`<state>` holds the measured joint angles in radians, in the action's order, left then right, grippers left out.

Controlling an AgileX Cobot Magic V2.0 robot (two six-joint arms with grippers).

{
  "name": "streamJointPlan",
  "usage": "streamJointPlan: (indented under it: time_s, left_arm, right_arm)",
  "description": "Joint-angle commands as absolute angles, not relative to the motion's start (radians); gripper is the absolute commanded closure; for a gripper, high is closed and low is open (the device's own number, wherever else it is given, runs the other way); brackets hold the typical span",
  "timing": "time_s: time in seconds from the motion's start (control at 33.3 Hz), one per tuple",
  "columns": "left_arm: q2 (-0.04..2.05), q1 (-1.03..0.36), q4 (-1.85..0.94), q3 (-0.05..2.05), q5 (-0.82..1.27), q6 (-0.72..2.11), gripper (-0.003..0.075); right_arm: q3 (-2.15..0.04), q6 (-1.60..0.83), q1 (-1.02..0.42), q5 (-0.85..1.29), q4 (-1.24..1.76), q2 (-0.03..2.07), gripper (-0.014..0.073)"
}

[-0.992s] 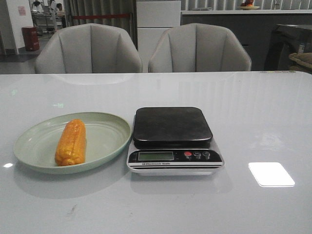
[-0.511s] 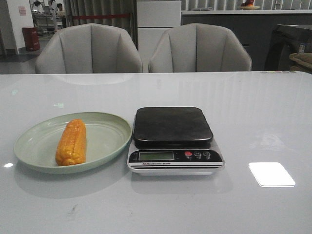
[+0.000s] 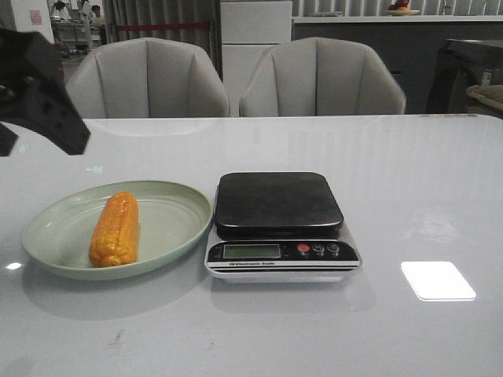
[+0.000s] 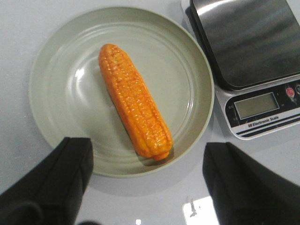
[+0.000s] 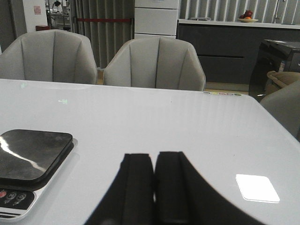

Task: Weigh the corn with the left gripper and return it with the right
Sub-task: 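Lower the left gripper onto the corn cob on the plate and grasp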

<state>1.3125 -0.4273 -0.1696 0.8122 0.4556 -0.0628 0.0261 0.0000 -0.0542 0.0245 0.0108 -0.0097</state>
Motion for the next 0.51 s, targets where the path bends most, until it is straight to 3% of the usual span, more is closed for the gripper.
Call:
streamJointPlan:
  time_s: [0.0,0.33,0.48]
  left_arm:
    - [1.383,-0.443,-0.204,0.895,0.422,-0.069,0.0178]
    - [1.623,-0.443,-0.249,1.023,0.465,-0.069,0.0180]
    - [1.710,-0.441,-0.249,1.060,0.493,-0.069,0.0218]
  right_arm:
    - [0.036,0.000,-0.056,-0.052,0.005,-0.029,0.0439]
    - [0.036,0.000,-0.056,-0.052,0.005,-0.029,0.0439]
    - [0.036,0.000,-0.056,-0.052,0.005,-0.029,0.0439]
